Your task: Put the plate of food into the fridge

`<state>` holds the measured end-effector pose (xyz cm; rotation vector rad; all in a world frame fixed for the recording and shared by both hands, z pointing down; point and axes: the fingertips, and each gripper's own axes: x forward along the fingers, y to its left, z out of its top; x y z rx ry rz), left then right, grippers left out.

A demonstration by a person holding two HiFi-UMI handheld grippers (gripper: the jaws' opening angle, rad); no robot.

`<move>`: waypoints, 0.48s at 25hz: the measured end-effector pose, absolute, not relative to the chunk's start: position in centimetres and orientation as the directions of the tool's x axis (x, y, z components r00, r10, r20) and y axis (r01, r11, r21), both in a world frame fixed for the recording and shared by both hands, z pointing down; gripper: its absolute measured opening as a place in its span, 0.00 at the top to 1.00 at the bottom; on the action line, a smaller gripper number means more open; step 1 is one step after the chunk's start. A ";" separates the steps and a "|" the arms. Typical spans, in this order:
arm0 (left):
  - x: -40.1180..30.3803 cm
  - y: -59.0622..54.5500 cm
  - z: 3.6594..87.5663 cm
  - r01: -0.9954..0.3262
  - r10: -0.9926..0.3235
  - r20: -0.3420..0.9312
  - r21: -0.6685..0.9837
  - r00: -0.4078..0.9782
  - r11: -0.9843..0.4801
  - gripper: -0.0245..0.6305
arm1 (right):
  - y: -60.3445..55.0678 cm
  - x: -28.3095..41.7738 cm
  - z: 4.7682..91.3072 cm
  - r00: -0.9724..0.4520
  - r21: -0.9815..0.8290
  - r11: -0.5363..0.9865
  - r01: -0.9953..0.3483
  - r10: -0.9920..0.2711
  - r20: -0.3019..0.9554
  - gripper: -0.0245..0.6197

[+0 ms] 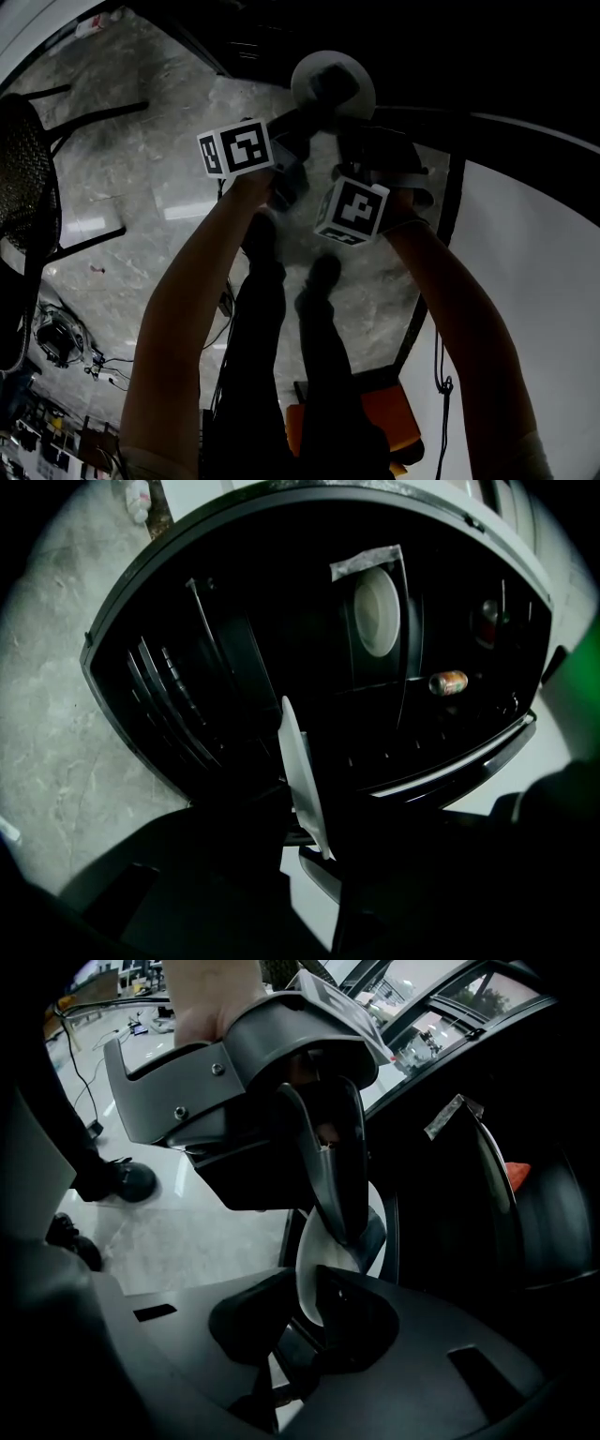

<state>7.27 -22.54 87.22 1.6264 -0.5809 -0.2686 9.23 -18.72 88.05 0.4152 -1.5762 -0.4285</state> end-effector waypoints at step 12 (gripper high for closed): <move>7.9 -24.4 88.5 -0.221 -0.523 0.155 0.973 0.838 -0.066 0.84 | -20.7 10.1 89.2 -0.007 0.538 0.843 0.007 -0.538 0.843 0.87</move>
